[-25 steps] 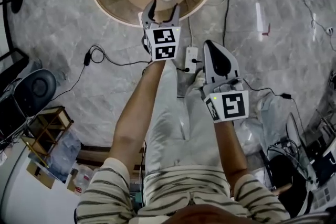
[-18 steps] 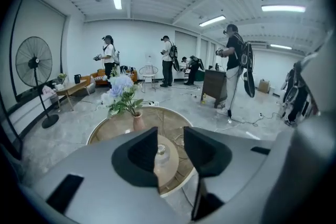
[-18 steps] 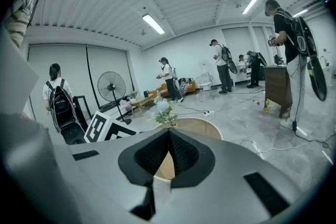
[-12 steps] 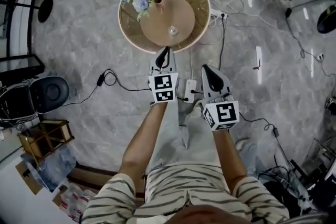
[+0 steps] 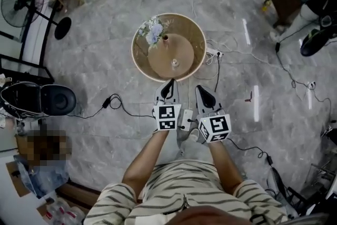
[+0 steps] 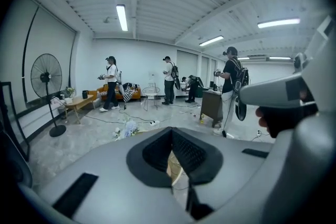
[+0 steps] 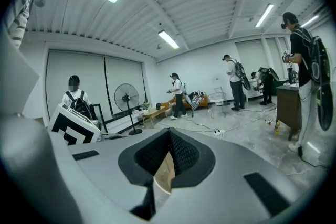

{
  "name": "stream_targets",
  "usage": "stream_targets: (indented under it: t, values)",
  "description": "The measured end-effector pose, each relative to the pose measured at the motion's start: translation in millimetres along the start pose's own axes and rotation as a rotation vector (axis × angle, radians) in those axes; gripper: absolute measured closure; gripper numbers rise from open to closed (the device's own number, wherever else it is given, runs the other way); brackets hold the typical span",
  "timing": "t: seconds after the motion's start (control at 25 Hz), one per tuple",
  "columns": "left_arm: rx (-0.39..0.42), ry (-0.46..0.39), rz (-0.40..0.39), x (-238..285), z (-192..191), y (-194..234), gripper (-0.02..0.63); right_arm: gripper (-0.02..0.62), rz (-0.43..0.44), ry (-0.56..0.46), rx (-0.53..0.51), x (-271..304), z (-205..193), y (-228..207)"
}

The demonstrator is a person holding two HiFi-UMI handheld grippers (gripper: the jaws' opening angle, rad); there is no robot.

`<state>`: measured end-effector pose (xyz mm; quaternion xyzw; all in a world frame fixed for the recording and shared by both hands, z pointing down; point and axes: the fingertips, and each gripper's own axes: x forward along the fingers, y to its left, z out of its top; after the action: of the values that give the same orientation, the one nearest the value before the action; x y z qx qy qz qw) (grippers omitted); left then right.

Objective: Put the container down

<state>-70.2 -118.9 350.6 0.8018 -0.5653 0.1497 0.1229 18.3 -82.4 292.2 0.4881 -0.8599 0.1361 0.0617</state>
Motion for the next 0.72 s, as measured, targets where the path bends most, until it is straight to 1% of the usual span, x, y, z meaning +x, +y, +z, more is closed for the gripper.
stream_targets:
  t: [0.2, 0.32, 0.56, 0.72]
  values:
    - [-0.008, -0.039, 0.000, -38, 44, -12, 0.607, 0.588, 0.009, -0.029, -0.005, -22, 35, 5]
    - [-0.020, -0.076, 0.002, -51, 67, -14, 0.609, 0.588, 0.016, -0.060, -0.012, -27, 53, 4]
    - [0.011, -0.128, -0.009, -76, 103, -17, 0.609, 0.588, 0.030, -0.108, -0.036, -33, 87, 12]
    - [0.033, -0.140, -0.013, -93, 118, -24, 0.609, 0.589, 0.029, -0.135, -0.058, -41, 104, 18]
